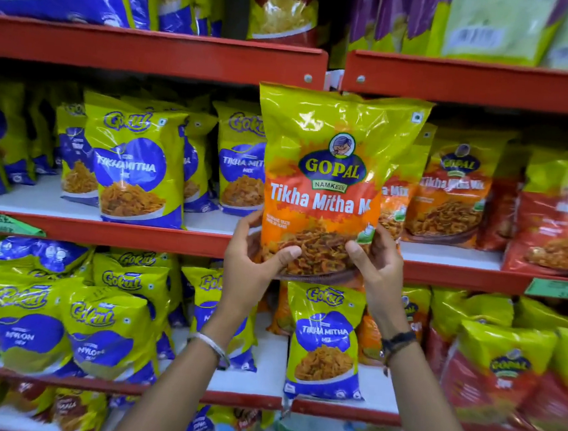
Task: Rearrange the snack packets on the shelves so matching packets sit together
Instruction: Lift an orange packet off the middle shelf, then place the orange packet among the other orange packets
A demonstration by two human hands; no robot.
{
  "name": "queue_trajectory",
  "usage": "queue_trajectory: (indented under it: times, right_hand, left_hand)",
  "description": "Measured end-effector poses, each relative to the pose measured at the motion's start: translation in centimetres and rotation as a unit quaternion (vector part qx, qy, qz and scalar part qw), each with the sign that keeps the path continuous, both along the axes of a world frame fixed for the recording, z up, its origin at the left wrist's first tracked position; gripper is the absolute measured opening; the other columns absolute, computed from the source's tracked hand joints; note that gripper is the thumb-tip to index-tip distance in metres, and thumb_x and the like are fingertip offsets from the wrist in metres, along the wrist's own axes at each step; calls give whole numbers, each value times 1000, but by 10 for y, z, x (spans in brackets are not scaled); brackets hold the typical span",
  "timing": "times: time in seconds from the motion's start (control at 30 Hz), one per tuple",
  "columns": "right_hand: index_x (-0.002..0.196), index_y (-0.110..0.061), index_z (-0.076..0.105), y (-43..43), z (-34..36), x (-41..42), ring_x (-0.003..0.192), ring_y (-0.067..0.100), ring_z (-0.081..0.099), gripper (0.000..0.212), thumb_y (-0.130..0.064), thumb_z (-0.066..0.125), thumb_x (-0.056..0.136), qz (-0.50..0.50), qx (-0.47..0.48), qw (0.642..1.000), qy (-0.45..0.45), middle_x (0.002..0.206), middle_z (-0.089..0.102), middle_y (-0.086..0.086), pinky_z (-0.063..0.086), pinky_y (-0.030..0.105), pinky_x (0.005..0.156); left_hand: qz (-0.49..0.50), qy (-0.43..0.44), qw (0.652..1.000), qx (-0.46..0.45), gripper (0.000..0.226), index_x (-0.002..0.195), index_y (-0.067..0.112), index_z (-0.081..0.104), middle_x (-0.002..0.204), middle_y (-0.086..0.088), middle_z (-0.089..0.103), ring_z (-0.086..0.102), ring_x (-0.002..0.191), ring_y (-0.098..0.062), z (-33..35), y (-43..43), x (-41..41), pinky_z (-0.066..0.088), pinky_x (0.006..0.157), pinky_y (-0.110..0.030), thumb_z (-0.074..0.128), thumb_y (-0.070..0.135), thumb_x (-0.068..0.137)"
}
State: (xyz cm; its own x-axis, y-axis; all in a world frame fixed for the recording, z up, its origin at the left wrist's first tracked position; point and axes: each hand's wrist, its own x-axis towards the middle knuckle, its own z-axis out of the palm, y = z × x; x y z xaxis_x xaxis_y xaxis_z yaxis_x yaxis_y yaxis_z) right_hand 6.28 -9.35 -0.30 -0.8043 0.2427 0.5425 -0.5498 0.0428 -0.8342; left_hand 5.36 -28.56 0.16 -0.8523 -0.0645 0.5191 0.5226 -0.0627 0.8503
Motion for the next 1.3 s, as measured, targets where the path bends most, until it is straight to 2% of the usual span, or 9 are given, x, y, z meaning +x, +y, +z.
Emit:
queue_trajectory:
  times: [0.17, 0.3, 0.5, 0.7, 0.8, 0.97, 1.1, 1.2, 1.3]
  right_hand:
    - [117, -15, 61, 48, -24, 18, 105, 14, 66, 53, -39, 72, 72, -13, -1, 999, -32, 111, 70, 2, 52, 26, 86]
    - [109, -13, 64, 79, -44, 27, 93, 12, 68, 53, -41, 74, 65, -29, -14, 998, -56, 101, 73, 1, 53, 24, 78]
    - [109, -10, 64, 105, -61, 37, 86, 3, 69, 58, -42, 73, 62, -40, -14, 997, -66, 97, 72, -1, 52, 15, 71]
    - [115, -6, 61, 117, -65, 35, 89, 6, 68, 69, -48, 72, 61, -59, -4, 995, -78, 102, 72, 5, 54, 17, 73]
    - [114, -9, 62, 120, -62, 34, 89, 5, 69, 66, -48, 72, 62, -68, -7, 995, -79, 100, 72, -2, 53, 16, 72]
    - [113, -13, 62, 142, -41, 32, 94, 9, 68, 54, -40, 73, 67, -83, -3, 995, -53, 96, 75, -13, 54, 20, 79]
    - [122, -11, 55, 182, -11, 26, 99, 4, 66, 47, -21, 69, 78, -80, 33, 996, -34, 107, 69, -3, 53, 20, 84]
    - [126, -12, 49, 214, 8, 18, 97, -6, 64, 46, -10, 67, 84, -88, 67, 993, -28, 111, 64, -6, 50, 12, 81]
    - [129, -11, 46, 241, 22, 7, 99, -10, 62, 48, -13, 62, 84, -98, 83, 991, -28, 113, 61, -9, 49, 11, 82]
  left_hand:
    - [3, -51, 999, -13, 60, 112, 30, 55, 107, 2, 69, 68, 97, -9, -23, 46, 16, 54, 78, -22, 86, 27, 61]
    - [11, -97, 995, -36, 74, 113, 31, 56, 106, 8, 68, 68, 97, -14, -40, 70, 22, 58, 82, -42, 84, 53, 48]
    - [18, -121, 990, -69, 82, 114, 37, 54, 114, 5, 66, 65, 103, -19, -54, 95, 30, 57, 83, -50, 81, 68, 44]
    - [14, -130, 989, -71, 79, 113, 40, 53, 114, 7, 65, 64, 104, -17, -52, 106, 30, 58, 83, -49, 82, 65, 45]
    - [8, -124, 989, -76, 71, 108, 47, 53, 113, 6, 66, 65, 103, -15, -51, 110, 23, 58, 84, -46, 83, 63, 45]
    - [-27, -83, 994, -67, 69, 117, 34, 52, 111, 11, 65, 64, 96, 5, -26, 135, 18, 53, 75, -15, 87, 37, 57]
    - [-37, -43, 995, -81, 74, 123, 35, 45, 122, 5, 61, 61, 108, -7, -3, 172, 2, 53, 87, -27, 84, 40, 60]
    - [-48, -18, 994, -98, 79, 128, 27, 38, 122, 4, 56, 58, 110, -10, 13, 201, -12, 50, 91, -24, 85, 27, 65]
    - [-37, 6, 992, -122, 76, 123, 34, 35, 124, 2, 57, 57, 113, -15, 24, 229, -26, 50, 96, -37, 82, 33, 64]
